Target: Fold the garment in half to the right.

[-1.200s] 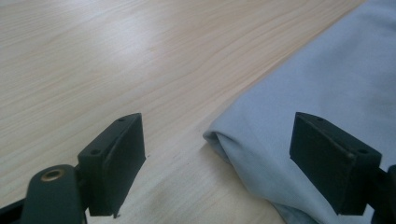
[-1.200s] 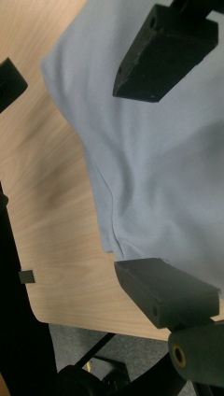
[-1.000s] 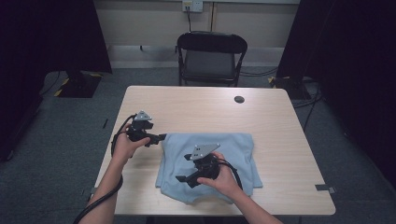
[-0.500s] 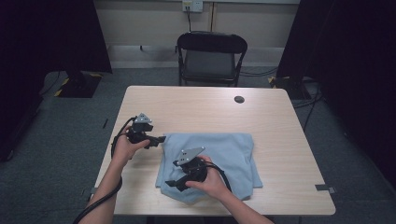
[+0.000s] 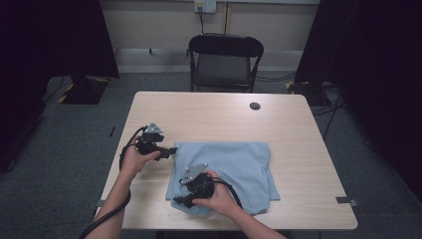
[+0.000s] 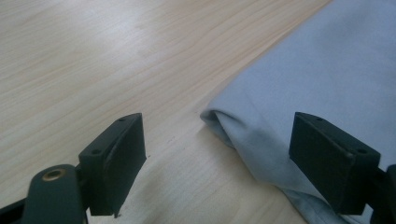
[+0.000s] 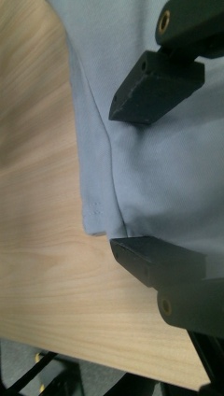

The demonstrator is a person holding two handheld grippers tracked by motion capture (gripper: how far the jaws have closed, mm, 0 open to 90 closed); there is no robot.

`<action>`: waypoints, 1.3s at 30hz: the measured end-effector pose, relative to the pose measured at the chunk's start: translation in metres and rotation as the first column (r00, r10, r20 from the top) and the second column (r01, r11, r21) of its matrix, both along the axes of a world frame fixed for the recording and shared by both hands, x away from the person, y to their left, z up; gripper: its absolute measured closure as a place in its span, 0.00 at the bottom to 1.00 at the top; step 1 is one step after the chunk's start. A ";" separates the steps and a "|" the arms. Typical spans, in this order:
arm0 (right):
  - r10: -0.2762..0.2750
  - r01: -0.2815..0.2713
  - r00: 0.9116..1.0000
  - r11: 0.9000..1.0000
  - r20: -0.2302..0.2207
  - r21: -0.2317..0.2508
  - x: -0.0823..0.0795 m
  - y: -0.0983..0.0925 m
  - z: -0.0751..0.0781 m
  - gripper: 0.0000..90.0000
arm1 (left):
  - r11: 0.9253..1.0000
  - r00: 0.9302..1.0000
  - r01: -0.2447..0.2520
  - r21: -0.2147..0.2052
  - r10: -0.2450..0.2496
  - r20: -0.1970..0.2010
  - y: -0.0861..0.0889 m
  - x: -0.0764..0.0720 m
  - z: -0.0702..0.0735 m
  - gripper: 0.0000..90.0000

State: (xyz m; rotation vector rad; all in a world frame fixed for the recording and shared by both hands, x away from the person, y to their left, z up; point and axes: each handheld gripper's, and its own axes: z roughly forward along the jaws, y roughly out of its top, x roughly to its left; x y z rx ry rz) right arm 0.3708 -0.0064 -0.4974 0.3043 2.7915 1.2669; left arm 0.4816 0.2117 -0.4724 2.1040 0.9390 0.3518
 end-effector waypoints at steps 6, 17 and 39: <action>-0.012 0.013 1.000 1.000 0.028 -0.010 -0.002 0.001 -0.001 0.41 | 1.000 1.000 0.002 -0.003 -0.002 -0.002 -0.004 0.001 -0.001 0.21; -0.048 0.048 0.998 0.999 0.043 -0.004 -0.003 -0.001 -0.001 0.58 | 1.000 1.000 0.012 -0.004 -0.012 0.000 -0.013 0.006 -0.010 0.28; -0.114 0.114 0.992 0.993 0.056 0.007 -0.006 -0.003 -0.001 0.84 | 0.999 0.998 0.037 0.016 -0.037 -0.046 -0.027 0.006 -0.021 0.82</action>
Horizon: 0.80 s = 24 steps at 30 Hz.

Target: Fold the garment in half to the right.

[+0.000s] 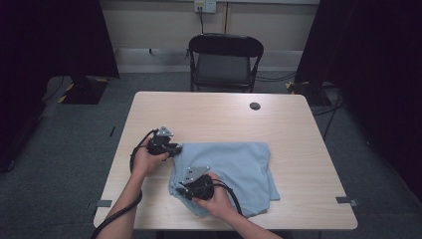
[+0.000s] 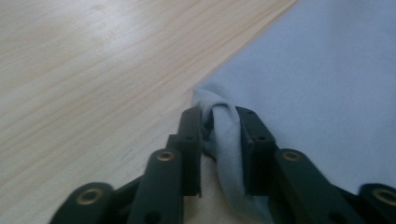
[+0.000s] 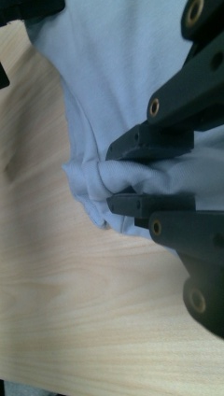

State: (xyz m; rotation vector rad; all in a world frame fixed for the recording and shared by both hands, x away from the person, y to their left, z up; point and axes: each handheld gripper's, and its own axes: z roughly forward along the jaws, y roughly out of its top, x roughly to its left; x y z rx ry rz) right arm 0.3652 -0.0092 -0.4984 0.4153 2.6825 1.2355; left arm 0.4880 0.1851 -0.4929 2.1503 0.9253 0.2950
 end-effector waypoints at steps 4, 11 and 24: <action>-0.015 0.015 1.000 1.000 0.003 -0.009 0.000 0.001 0.001 0.87 | 1.000 1.000 -0.013 0.000 0.013 -0.021 -0.004 -0.001 0.001 0.91; -0.020 0.023 0.998 0.998 -0.064 0.054 0.005 -0.006 0.002 0.87 | 1.000 1.000 -0.008 0.021 0.008 -0.028 -0.008 -0.001 0.012 0.93; -0.002 0.015 0.997 0.985 -0.078 0.170 0.003 -0.025 0.031 0.87 | 0.999 0.999 0.032 -0.007 -0.032 -0.018 -0.016 -0.003 0.053 0.93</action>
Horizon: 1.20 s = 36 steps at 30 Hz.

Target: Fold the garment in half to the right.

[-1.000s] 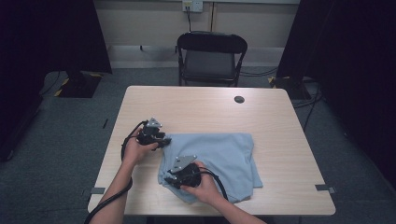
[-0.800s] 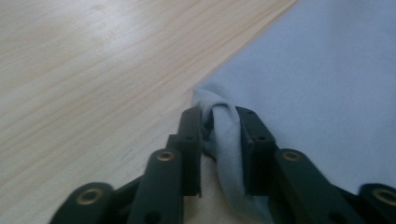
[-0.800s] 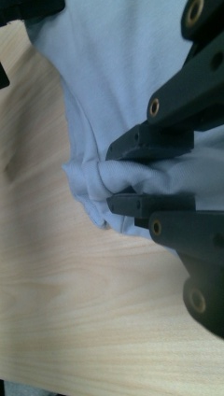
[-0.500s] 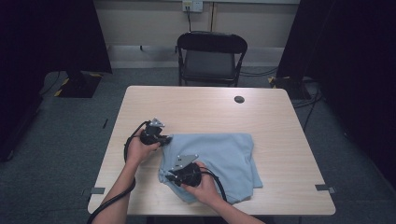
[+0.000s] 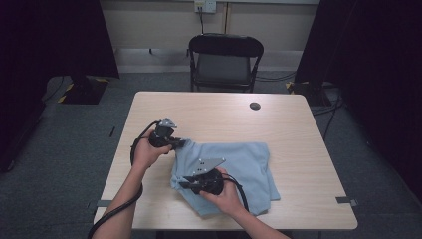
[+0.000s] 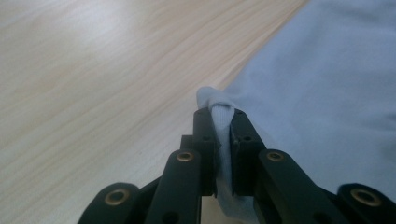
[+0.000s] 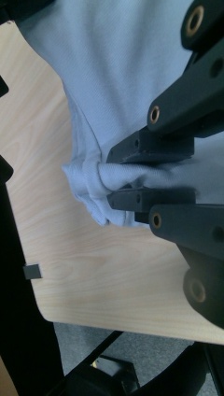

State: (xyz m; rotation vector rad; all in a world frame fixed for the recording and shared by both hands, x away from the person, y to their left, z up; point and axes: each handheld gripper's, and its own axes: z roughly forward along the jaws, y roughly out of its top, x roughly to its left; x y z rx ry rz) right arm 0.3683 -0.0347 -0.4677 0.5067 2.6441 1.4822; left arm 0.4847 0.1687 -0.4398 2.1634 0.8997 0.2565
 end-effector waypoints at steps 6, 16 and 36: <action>-0.007 0.007 1.000 0.999 -0.004 0.037 0.000 -0.009 0.012 0.87 | 1.000 1.000 0.022 0.000 -0.022 0.013 -0.008 0.000 0.017 0.93; -0.017 0.017 1.000 0.996 -0.003 0.084 -0.002 -0.024 0.022 0.87 | 0.999 0.998 0.047 0.007 -0.047 0.033 -0.021 0.001 0.033 0.93; 0.015 -0.014 1.000 0.996 -0.007 0.091 0.005 0.009 0.030 0.87 | 1.000 1.000 0.002 0.002 -0.002 0.011 0.018 0.000 0.036 0.93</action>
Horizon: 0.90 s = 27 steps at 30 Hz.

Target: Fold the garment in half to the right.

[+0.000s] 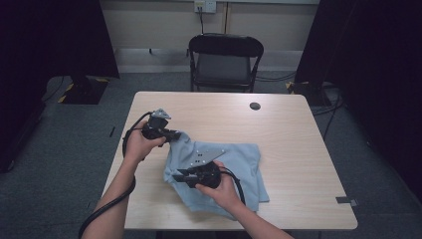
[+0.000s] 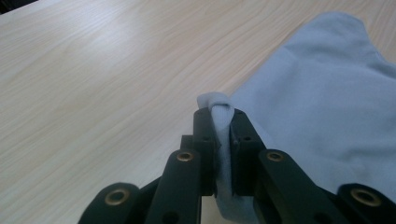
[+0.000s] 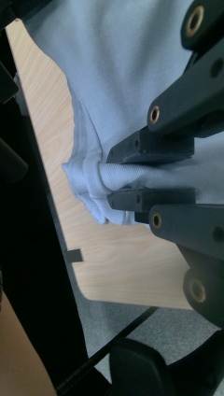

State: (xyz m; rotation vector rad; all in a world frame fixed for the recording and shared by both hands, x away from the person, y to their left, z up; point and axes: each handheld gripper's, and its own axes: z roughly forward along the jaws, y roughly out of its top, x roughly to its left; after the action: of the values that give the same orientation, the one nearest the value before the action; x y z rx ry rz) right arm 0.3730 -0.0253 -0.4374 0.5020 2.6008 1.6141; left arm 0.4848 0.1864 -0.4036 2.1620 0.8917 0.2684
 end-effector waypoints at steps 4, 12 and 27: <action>0.016 -0.016 1.000 1.000 -0.002 0.020 0.000 0.007 0.000 0.87 | 1.000 1.000 -0.008 -0.021 0.008 0.002 0.011 -0.004 0.007 0.93; 0.009 -0.009 1.000 0.999 -0.001 0.047 -0.001 -0.003 0.005 0.87 | 1.000 1.000 0.009 -0.013 -0.009 0.012 -0.002 -0.004 0.016 0.93; -0.022 0.022 1.000 0.998 0.002 0.061 0.000 -0.026 0.011 0.87 | 0.999 0.999 0.031 -0.013 -0.030 0.026 -0.025 0.001 0.022 0.93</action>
State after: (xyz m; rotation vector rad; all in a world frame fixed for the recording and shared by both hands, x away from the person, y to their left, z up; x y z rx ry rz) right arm 0.3728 -0.0512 -0.4265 0.5293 2.5417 1.6904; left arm 0.4860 0.1618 -0.3815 2.1530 0.8429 0.2743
